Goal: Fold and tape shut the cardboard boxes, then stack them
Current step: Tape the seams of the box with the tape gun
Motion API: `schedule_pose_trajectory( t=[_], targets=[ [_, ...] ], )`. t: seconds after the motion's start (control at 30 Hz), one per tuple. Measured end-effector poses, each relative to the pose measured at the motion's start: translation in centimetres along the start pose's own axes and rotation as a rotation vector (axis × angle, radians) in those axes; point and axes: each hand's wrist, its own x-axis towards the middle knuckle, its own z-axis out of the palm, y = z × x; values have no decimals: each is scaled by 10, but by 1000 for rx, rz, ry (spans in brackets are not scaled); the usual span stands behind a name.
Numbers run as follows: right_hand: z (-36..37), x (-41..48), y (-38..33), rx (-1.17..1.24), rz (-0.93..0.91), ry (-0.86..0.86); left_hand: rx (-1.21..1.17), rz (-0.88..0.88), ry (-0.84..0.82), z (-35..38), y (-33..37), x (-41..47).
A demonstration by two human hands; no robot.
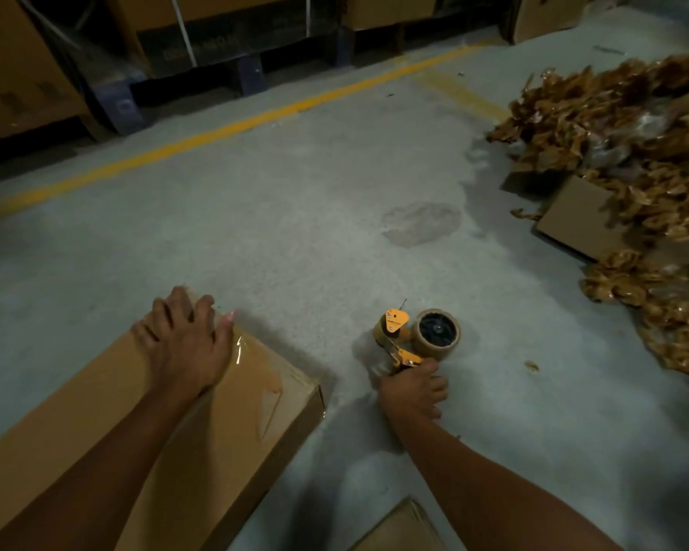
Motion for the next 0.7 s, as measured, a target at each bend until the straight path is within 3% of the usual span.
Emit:
schedule_pose_trajectory(
  t=[0.1, 0.23, 0.3, 0.43, 0.5, 0.6, 0.67, 0.7],
  targets=[
    [-5, 28, 4, 281, 87, -88, 5, -13, 14, -2, 2, 0],
    [-19, 46, 7, 544, 287, -532, 13, -16, -37, -6, 4, -1],
    [-24, 43, 1, 598, 342, -645, -8, -20, -100, -12, 4, -2],
    [-67, 5, -17, 729, 177, -720, -103, -33, -303, -40, 6, -1],
    [-91, -24, -22, 790, 40, -761, -249, -57, -309, -59, 12, -1],
    [-123, -72, -34, 702, -222, -819, -763, -204, -226, -101, 35, -7],
    [-138, -101, -38, 644, -370, -812, -1164, -345, -316, -139, 56, -23],
    [-144, -115, -39, 620, -426, -788, -1246, -383, -358, -156, 65, -32]
  ],
)
